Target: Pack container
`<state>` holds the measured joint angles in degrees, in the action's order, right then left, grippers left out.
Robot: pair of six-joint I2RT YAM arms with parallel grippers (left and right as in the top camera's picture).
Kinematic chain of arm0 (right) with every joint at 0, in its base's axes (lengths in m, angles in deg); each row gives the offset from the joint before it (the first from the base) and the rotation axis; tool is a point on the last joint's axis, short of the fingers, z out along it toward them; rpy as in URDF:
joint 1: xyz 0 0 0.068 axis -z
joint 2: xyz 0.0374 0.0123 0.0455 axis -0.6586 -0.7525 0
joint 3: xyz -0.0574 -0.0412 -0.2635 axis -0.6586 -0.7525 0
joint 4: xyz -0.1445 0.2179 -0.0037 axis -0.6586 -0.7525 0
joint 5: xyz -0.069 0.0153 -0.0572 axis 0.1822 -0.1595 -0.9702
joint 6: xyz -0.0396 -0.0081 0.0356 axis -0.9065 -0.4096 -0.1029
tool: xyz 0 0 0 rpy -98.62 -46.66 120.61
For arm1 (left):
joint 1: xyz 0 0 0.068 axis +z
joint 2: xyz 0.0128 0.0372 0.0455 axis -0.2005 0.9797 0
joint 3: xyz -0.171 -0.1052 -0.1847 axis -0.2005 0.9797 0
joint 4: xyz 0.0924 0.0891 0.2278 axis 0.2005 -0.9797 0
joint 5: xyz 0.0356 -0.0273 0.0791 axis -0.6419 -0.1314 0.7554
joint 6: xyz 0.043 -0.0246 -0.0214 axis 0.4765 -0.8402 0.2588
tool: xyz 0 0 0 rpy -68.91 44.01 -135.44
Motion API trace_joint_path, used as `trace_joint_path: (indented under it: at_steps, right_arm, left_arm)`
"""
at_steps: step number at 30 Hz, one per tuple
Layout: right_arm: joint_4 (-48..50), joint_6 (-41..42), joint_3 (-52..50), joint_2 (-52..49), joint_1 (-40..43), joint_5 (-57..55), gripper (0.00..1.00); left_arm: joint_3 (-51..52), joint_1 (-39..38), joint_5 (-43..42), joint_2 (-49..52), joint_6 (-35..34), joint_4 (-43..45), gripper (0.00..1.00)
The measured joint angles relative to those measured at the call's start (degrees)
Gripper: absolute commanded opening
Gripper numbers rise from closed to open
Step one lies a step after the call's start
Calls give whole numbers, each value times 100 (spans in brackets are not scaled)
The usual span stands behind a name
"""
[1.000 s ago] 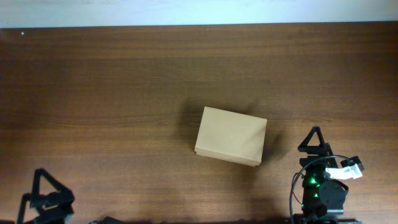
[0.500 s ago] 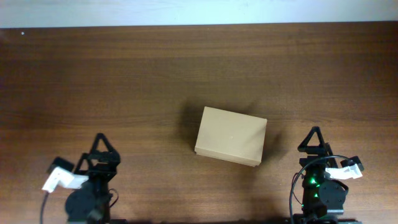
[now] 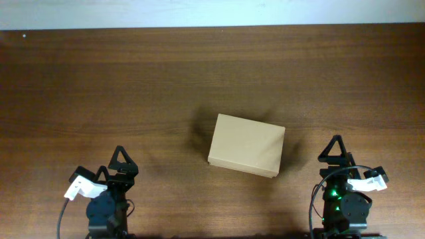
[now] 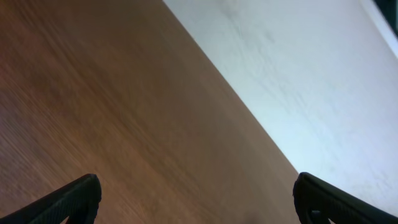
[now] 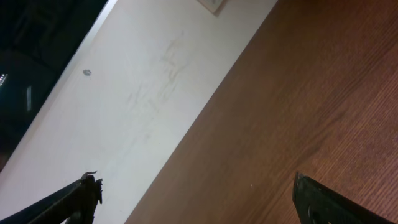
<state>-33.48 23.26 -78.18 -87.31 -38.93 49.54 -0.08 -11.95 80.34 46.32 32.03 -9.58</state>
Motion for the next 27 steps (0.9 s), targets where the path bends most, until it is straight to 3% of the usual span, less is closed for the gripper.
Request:
trace_joint_path:
  at_steps: [27]
  right_arm:
    - [0,0,0,0,2,0,99]
  left_arm:
    - [0,0,251,-98,212,7,99]
